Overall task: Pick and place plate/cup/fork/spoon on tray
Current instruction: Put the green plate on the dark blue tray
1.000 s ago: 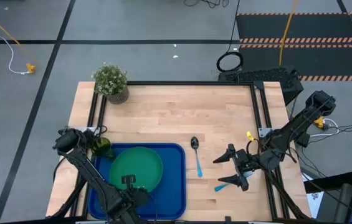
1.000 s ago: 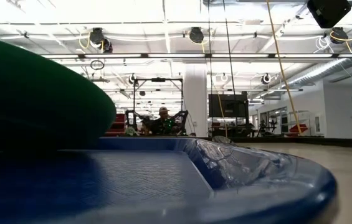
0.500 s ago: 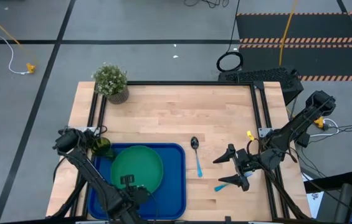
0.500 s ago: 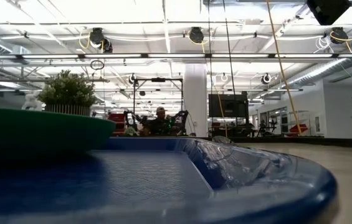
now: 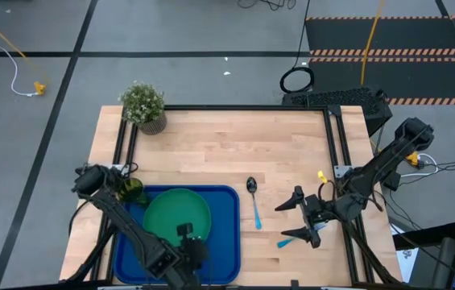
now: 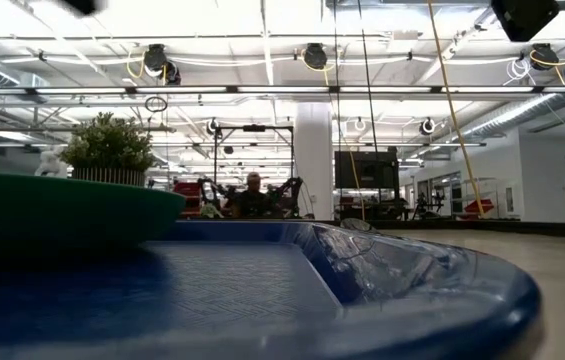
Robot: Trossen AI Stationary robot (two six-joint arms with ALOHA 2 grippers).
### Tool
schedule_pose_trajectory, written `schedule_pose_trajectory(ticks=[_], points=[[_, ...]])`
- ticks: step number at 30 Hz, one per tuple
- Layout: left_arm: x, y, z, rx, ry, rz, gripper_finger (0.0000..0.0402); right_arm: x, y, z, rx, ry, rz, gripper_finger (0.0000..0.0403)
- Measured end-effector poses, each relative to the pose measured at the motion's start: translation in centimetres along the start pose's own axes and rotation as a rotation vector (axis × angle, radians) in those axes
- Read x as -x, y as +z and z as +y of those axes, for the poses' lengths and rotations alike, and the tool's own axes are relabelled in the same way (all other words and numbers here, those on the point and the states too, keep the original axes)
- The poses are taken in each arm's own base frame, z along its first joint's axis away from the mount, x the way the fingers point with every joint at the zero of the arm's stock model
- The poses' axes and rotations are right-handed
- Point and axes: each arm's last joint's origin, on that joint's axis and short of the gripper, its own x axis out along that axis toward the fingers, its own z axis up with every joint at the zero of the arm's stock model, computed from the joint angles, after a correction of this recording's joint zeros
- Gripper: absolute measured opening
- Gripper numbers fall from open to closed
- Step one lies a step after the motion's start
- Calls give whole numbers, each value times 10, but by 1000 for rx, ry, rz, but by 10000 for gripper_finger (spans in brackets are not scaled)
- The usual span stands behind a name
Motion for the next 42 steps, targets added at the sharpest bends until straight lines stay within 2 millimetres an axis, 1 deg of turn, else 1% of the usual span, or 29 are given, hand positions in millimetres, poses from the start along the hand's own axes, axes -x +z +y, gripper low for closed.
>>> schedule_pose_trajectory(ticks=[3, 5, 9, 13, 18, 21, 24, 29, 33, 37, 40, 42], points=[[-5, 11, 5, 37, 45, -80, 120, -3, -4, -1, 13, -44, 3, 357], [-8, 17, 7, 66, 45, -112, 120, -5, -8, -2, 29, -74, 7, 357], [-16, 26, 3, 74, 5, -166, 120, -9, -11, -5, 67, -123, 9, 357], [-29, 23, -6, 49, -21, -166, 120, -10, -10, -7, 90, -141, 2, 357], [-42, 10, -13, 32, 0, -129, 120, -10, -9, -7, 137, -139, 0, 357], [-47, 5, -15, 40, 12, -114, 120, -10, -9, -7, 143, -140, 3, 357], [-48, 2, -15, 62, 20, -104, 120, -10, -9, -7, 144, -140, 4, 357], [-49, -2, -9, 88, 77, -67, 120, -10, -9, -7, 144, -140, 4, 357], [-51, -5, 4, 116, 175, -5, 120, -10, -9, -7, 142, -139, 1, 357], [-55, 0, 14, 174, 216, 8, 120, -10, -9, -7, 142, -138, 2, 357], [-60, 9, 14, 195, 178, -25, 120, -10, -9, -7, 142, -137, 2, 357], [-66, 14, 12, 171, 147, -58, 120, -10, -9, -7, 137, -137, 2, 357]])
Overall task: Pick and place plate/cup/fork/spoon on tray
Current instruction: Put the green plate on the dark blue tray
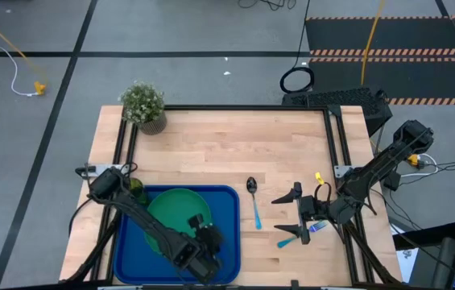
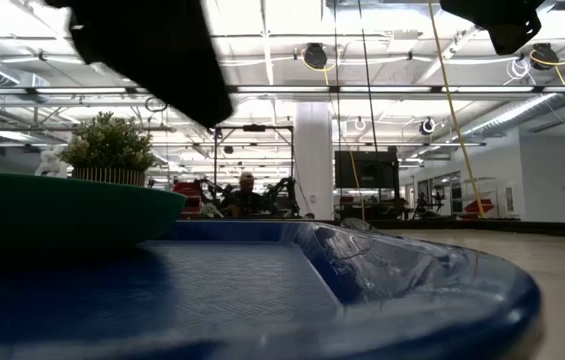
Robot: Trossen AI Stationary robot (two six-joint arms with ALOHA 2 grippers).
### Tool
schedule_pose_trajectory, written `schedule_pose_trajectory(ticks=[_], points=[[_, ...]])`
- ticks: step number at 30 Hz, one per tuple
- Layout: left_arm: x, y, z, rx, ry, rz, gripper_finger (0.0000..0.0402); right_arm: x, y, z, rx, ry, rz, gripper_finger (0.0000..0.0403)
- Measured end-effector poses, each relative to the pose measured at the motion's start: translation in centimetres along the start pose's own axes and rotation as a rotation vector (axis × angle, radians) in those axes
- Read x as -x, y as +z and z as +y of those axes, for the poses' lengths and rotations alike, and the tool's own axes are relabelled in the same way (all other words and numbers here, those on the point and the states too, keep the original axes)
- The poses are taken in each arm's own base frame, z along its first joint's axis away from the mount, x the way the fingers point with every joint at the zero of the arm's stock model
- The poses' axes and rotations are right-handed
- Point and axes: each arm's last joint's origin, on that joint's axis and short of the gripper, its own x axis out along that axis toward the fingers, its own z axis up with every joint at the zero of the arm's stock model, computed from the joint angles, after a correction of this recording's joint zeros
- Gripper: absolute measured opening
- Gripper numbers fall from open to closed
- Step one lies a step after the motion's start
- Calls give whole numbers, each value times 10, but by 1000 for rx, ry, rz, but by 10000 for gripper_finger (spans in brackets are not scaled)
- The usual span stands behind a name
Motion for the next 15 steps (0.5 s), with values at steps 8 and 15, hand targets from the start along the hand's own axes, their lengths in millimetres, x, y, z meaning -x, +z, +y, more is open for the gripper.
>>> schedule_pose_trajectory(ticks=[8, 15], points=[[-27, 7, 9, -103, 57, 30, 120, 0, 1, 0, -16, 4, -11, 357], [-48, 19, 24, -49, 79, 107, 120, 0, 2, 1, -24, 5, -17, 357]])
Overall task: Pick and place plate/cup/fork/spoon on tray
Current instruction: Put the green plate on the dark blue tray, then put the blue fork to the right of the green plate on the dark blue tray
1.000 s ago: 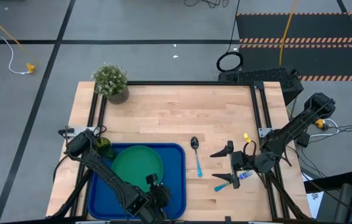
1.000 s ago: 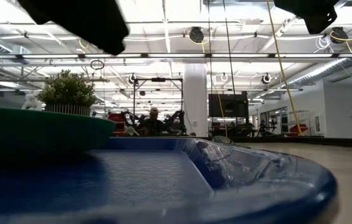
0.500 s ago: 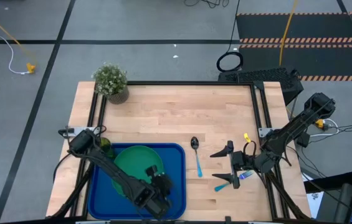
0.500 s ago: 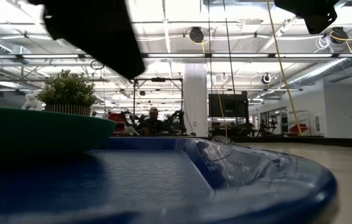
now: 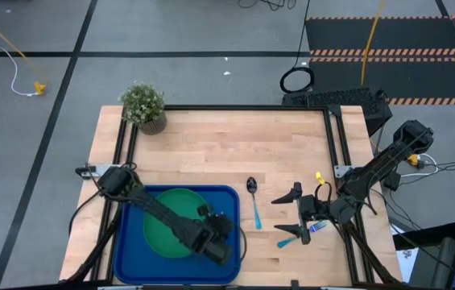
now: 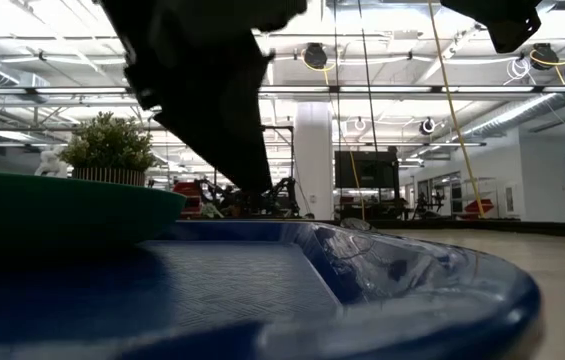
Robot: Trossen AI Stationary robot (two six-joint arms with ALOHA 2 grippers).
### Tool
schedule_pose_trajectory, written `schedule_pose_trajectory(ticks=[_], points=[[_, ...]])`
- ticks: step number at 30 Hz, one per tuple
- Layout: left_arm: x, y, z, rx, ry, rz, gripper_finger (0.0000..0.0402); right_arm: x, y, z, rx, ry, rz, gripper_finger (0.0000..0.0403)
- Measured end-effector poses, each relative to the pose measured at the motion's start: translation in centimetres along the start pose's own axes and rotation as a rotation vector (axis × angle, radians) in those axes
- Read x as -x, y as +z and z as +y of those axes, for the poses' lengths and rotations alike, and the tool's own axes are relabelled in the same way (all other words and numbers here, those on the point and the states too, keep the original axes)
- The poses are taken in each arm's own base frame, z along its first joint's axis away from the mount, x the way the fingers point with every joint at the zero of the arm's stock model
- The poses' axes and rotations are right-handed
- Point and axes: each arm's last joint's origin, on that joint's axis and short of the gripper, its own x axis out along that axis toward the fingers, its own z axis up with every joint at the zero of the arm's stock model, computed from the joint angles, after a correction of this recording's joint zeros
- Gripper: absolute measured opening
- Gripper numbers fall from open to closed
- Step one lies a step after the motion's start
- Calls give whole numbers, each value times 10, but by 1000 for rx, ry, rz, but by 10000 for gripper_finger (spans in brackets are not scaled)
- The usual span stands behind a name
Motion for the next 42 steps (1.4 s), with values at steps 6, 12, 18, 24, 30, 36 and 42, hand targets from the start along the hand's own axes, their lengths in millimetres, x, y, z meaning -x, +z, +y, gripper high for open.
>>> schedule_pose_trajectory(ticks=[6, 12, 18, 24, 30, 36, 42], points=[[-8, 4, 14, -24, 63, 55, 120, 0, 0, 0, 3, 0, 0, 357], [-10, 1, 20, -17, 78, 144, 120, 0, 0, 0, 3, 0, 0, 357], [-5, -5, 15, -19, 39, 179, 120, 0, 0, 0, 8, 0, 1, 357], [1, -11, 9, -18, 13, 196, 120, 0, 0, 0, 8, 0, 2, 357], [7, -19, 2, 6, -4, 203, 120, 0, 0, 0, 8, 0, 1, 357], [15, -26, -5, 18, -27, 197, 120, 0, 0, 0, 8, 0, 1, 357], [34, -9, -15, 15, -96, 126, 120, 0, 0, 0, -42, 0, 1, 357]])
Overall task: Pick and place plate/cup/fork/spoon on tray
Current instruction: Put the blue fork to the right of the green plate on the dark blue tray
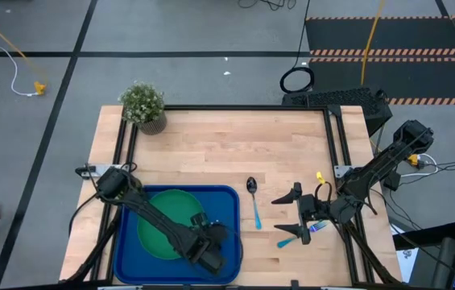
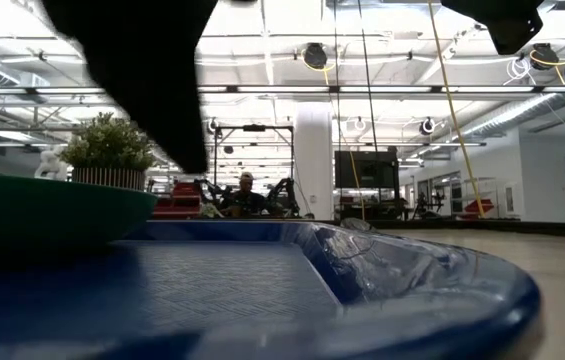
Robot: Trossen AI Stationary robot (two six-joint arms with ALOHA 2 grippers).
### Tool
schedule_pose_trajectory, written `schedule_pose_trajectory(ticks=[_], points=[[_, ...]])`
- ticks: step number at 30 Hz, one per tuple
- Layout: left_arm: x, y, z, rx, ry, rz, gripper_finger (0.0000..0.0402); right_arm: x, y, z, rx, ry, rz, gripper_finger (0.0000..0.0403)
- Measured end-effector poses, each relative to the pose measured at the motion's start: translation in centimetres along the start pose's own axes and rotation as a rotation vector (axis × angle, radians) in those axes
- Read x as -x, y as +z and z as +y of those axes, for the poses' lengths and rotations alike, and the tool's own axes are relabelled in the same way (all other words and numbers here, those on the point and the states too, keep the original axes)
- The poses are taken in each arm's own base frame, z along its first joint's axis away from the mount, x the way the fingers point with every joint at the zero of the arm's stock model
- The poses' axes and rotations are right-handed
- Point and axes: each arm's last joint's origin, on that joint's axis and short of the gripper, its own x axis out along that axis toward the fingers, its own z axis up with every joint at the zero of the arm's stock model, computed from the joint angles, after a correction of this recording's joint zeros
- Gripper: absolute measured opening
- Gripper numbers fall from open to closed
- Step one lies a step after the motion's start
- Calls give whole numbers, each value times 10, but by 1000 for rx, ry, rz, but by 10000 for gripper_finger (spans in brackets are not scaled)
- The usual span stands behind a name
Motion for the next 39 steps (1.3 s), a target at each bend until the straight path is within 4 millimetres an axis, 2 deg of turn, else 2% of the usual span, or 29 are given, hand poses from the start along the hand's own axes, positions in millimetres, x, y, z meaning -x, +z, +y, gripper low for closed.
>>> schedule_pose_trajectory(ticks=[5, 11, 18, 23, 27, 32, 39], points=[[22, 18, -9, -55, -25, -114, 120, 0, -3, -1, -84, -10, 23, 357], [41, 33, -12, -143, -12, -215, 120, 4, -21, 1, -151, -38, 155, 357], [48, 26, -12, -226, 67, -234, 120, 9, -66, 17, -131, 29, 413, 357], [50, 17, -11, -185, 92, -204, 120, 11, -88, 28, -96, 89, 677, 357], [53, 11, -15, -127, 69, -207, 120, 14, -88, 32, -1, 91, 880, 357], [55, 10, -19, -56, 37, -222, 120, 20, -81, 31, 172, 80, 1050, 357], [55, 12, -23, -3, 2, -243, 120, 23, -82, 26, 376, 145, 1091, 357]])
